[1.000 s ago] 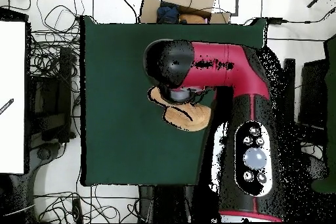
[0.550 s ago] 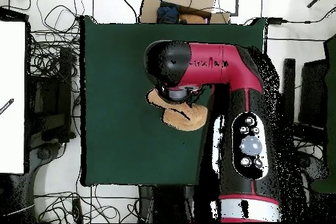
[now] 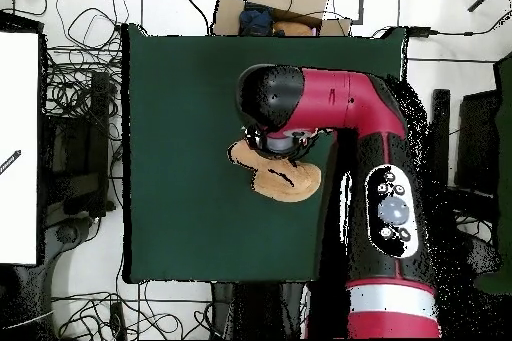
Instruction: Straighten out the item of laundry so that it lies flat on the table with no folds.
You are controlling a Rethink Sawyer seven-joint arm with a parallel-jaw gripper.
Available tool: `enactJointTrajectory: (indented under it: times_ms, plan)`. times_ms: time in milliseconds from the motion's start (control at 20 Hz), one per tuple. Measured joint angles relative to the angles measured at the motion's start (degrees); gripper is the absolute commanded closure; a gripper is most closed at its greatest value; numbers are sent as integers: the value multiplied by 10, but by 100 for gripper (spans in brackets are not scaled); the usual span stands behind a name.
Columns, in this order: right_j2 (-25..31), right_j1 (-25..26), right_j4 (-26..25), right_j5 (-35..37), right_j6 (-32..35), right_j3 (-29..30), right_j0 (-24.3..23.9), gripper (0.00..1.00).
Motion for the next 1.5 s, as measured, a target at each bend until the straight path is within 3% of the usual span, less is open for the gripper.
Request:
enactJointTrajectory:
  times_ms: [600, 1500]
  plan:
    - [1, -6, -1, 0, 0, 6, -2, 100]
    - [0, -206, 21, 0, 0, 178, -42, 100]
